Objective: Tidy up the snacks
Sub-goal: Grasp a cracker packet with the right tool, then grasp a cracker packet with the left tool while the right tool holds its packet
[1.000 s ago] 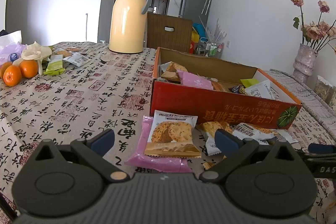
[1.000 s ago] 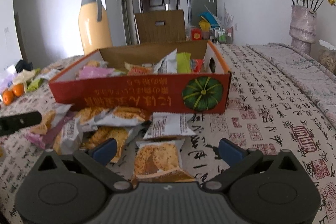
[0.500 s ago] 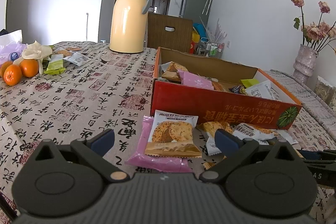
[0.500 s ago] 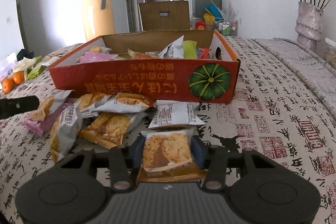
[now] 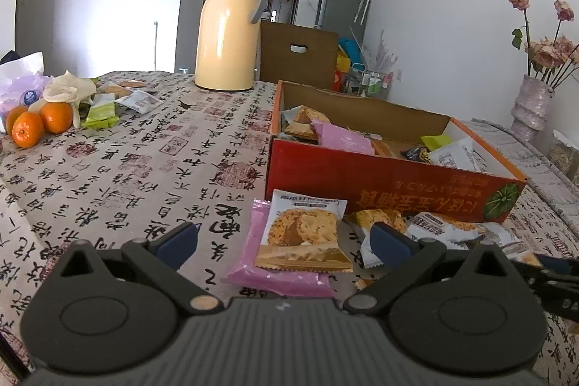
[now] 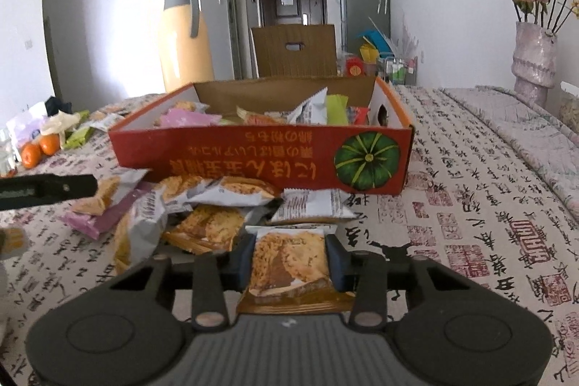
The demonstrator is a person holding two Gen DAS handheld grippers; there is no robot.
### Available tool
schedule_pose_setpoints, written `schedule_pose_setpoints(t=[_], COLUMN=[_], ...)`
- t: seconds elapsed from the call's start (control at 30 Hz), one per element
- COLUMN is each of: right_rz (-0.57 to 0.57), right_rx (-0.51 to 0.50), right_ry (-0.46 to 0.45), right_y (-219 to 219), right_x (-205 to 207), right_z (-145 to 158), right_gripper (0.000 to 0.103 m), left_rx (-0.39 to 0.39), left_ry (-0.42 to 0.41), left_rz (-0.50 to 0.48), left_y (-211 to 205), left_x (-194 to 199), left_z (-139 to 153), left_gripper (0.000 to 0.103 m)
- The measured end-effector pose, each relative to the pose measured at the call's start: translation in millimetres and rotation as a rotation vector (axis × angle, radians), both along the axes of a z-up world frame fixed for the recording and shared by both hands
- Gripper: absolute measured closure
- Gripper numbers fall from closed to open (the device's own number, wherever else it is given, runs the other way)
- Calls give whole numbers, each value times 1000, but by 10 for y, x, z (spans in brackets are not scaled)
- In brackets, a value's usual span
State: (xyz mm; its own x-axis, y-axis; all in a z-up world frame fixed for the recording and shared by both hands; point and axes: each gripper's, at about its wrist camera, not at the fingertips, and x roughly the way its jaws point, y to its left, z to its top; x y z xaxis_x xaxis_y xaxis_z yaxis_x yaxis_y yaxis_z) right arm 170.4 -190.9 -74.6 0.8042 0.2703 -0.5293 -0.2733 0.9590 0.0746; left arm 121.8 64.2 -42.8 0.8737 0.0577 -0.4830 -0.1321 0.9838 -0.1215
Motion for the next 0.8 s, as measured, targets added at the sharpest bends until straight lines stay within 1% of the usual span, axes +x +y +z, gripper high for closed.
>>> schedule_pose_setpoints(t=[0.17, 0.23, 0.47, 0.53, 0.6, 0.67, 0.7, 0.8], right_rz=[-21, -38, -77, -85, -94, -102, -105, -114], right_rx=[33, 49, 82, 89, 95, 101, 103, 109], right_ry=[-62, -79, -91, -92, -92, -91, -91, -90], right_y=[-117, -185, -373, -417, -453, -488, -504, -549], right_x=[-112, -128, -133, -133, -121, -121, -120, -120], right_z=[128, 165, 163, 159, 151, 143, 139, 128], right_gripper=[63, 63, 63, 63, 63, 63, 63, 63], left_rx=[14, 37, 118, 130, 127, 111, 105, 101], left_ry=[17, 28, 88, 107, 138, 174, 189, 217], left_rz=[-11, -9, -55, -66, -79, -87, -86, -75], left_y=[-18, -47, -150, -172, -182, -189, -193, -196], left_x=[-11, 6, 206, 287, 378, 475, 511, 592], left_z=[102, 151, 254, 236, 187, 121, 91, 10], left_gripper=[0, 0, 0, 5, 15, 22, 24, 24])
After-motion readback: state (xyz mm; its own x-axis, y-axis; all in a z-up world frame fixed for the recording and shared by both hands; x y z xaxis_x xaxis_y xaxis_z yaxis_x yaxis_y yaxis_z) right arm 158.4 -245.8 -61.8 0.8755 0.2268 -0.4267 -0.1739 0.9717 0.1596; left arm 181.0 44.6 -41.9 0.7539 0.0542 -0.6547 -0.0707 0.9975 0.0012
